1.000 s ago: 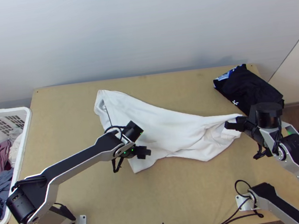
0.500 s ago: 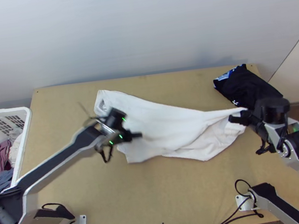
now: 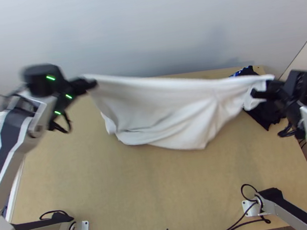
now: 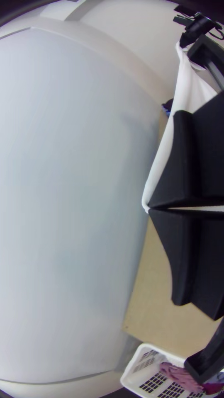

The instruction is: Fold the t-shirt

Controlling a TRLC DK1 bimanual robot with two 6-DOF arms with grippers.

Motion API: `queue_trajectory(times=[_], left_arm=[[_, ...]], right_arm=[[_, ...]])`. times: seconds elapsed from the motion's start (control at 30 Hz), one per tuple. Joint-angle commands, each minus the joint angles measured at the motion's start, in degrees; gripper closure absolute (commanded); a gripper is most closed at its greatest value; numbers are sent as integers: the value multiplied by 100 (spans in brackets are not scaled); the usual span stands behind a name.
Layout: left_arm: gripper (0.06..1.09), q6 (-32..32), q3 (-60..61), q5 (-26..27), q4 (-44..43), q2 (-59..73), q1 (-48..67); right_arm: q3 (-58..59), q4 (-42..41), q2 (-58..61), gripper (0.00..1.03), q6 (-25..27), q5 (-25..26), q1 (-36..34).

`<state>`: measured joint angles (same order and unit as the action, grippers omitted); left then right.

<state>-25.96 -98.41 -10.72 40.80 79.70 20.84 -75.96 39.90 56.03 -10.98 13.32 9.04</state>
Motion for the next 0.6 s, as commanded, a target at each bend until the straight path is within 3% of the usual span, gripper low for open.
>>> queue_trajectory(times=[0.0,0.2,0.57], left_arm=[[105,767,-1620,-404,-19,-113,-616],[105,1558,-2683,-387,34,-359,-520],[105,2806,-3044,-378,315,-1308,-98]], right_arm=[[-1298,-263,207,100,782,672,467],[-1650,-1142,-66,100,2056,1419,1267],[-1755,-1872,-980,100,3779,1436,1302]])
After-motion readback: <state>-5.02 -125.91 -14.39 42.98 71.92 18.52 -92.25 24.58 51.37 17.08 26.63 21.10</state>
